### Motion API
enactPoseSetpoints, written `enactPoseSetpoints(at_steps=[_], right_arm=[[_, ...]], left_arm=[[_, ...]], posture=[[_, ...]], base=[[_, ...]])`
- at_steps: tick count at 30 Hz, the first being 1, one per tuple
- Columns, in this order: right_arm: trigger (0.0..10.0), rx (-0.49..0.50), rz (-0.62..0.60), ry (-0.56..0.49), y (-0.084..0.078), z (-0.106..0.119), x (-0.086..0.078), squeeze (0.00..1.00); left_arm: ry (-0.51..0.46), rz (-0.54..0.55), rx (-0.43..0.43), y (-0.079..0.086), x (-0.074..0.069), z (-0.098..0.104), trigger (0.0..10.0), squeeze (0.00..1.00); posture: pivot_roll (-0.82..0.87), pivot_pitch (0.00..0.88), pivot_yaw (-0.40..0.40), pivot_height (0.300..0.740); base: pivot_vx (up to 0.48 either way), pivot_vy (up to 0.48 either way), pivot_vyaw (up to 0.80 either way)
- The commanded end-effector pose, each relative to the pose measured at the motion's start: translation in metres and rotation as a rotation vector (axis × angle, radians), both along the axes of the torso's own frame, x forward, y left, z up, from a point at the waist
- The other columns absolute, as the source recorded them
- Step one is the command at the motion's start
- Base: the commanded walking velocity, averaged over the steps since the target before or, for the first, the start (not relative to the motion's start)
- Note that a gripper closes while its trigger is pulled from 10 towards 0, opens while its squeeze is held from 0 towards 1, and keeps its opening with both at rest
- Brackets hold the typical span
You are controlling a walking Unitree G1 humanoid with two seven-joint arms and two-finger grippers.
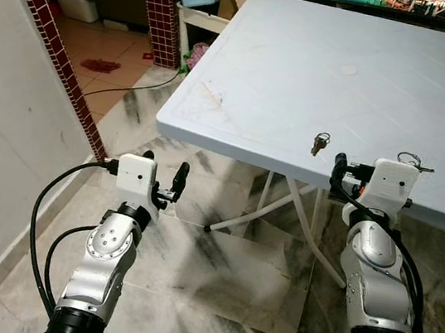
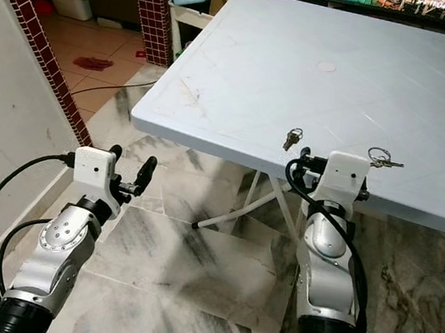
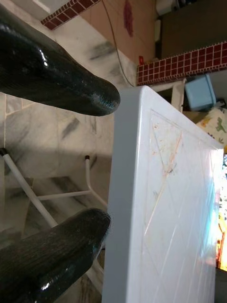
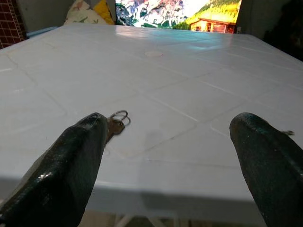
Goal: Hang keys on a hook
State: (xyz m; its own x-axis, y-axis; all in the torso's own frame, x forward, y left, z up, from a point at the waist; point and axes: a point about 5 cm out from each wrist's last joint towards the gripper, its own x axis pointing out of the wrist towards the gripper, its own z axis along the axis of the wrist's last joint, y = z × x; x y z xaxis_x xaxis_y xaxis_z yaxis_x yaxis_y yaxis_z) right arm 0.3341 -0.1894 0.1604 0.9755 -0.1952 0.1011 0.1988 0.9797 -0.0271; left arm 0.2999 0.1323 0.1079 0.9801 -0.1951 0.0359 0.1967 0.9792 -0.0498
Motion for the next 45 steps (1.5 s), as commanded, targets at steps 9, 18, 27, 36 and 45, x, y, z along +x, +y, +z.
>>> enactPoseSetpoints(at_steps=[9,18,27,36,45], right_arm=[[10.0,0.063,-0.010,0.005,-0.008,0.008,0.019,0.00],[10.0,0.125,-0.003,0.086,-0.004,0.000,0.036,0.00],[8.9,0.153,0.039,0.114,0.003,-0.005,0.046,0.00],[10.0,0.149,0.056,0.122,0.004,0.002,0.059,0.00],[4.5,0.155,0.098,0.147,0.018,0.010,0.070,0.00]], left_arm=[[0.015,0.015,0.030,0.010,-0.011,0.001,10.0,0.00],[0.036,0.020,0.051,0.017,-0.020,-0.001,10.0,0.00],[0.046,0.021,0.064,0.020,-0.024,0.000,10.0,0.00],[0.056,0.022,0.070,0.021,-0.026,0.002,10.0,0.00],[0.059,0.021,0.068,0.021,-0.027,0.003,10.0,0.00]], posture=[[0.03,0.211,0.079,0.740],[0.06,0.234,0.087,0.740],[0.09,0.242,0.097,0.740],[0.10,0.246,0.098,0.740],[0.10,0.240,0.099,0.740]], base=[[0.000,0.000,0.00],[0.000,0.000,0.00],[0.000,0.000,0.00],[0.000,0.000,0.00],[0.000,0.000,0.00]])
